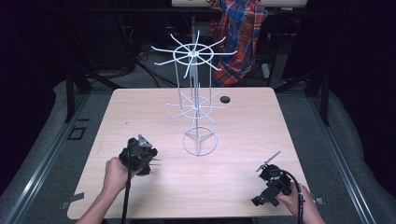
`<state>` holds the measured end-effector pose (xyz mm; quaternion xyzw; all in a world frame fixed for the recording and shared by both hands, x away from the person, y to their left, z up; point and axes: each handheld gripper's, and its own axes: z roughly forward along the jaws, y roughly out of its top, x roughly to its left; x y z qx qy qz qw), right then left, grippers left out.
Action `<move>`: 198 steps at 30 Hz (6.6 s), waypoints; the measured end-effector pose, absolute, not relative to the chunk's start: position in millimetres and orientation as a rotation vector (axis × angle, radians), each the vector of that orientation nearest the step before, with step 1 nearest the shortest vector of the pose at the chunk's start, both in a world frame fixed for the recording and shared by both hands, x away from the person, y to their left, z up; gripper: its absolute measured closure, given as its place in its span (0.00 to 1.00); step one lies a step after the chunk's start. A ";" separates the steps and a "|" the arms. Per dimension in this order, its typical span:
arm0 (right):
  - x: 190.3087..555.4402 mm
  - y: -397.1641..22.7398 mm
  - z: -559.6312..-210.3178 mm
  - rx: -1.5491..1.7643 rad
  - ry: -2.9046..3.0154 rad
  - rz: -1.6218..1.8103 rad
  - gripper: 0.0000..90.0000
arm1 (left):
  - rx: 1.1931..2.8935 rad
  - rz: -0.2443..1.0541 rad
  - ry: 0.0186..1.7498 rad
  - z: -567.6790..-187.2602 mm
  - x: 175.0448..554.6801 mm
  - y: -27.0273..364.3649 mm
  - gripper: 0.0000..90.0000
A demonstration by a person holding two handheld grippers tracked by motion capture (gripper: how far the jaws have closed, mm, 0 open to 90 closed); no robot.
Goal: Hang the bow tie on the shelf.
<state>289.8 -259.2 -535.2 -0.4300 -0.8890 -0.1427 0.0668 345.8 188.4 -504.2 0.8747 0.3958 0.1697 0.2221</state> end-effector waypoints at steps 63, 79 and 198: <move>291.8 -260.5 -536.2 -1.288 -2.698 -0.391 0.04 | 2.059 0.482 1.107 -427.8 353.0 223.3 0.91; 291.6 -260.6 -536.2 -1.286 -2.699 -0.393 0.04 | 2.029 0.499 1.095 -418.5 365.0 217.3 0.91; 292.0 -262.9 -538.0 -1.304 -2.682 -0.373 0.05 | 2.045 0.409 0.899 -398.2 410.8 153.6 0.91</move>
